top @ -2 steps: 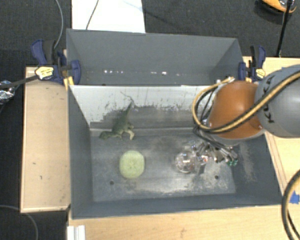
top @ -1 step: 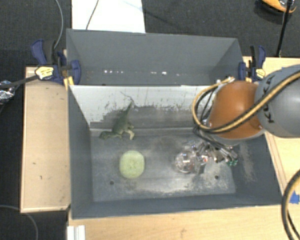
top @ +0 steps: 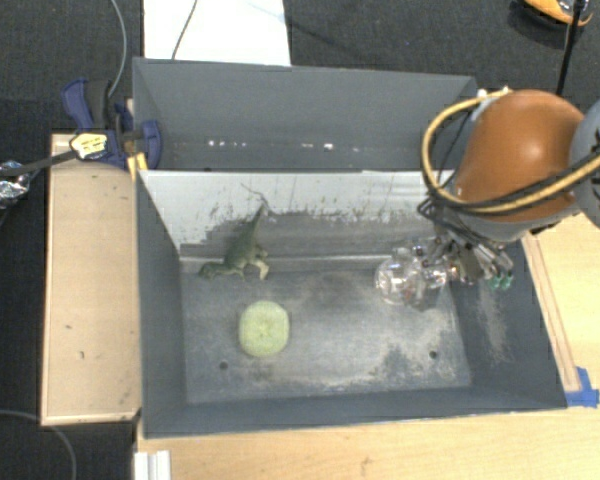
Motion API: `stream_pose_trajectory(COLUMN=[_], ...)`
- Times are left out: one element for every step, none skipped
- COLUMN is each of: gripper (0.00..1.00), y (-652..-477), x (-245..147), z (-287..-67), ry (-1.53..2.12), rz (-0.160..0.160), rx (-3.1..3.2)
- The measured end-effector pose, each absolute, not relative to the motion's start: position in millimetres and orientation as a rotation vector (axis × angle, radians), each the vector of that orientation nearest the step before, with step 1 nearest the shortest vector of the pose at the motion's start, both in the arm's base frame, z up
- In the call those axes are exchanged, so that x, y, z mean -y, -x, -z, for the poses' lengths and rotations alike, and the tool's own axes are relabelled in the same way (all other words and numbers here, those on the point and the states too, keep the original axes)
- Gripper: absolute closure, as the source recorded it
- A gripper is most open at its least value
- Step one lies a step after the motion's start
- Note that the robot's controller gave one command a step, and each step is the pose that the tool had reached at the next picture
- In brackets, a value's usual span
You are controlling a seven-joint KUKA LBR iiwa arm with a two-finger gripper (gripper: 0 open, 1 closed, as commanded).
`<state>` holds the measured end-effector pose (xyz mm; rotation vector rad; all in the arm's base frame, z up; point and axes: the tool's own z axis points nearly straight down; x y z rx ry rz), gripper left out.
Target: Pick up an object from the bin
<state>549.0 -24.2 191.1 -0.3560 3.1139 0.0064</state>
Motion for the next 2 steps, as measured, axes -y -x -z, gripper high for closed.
stream_pose_trajectory(gripper=[1.0, 1.0], y=[-548.9, -540.4], x=[24.1, 29.1], z=[-191.0, -277.8], ry=[0.354, 0.299], rz=[-0.007, -0.007], rx=[-3.114, -3.118])
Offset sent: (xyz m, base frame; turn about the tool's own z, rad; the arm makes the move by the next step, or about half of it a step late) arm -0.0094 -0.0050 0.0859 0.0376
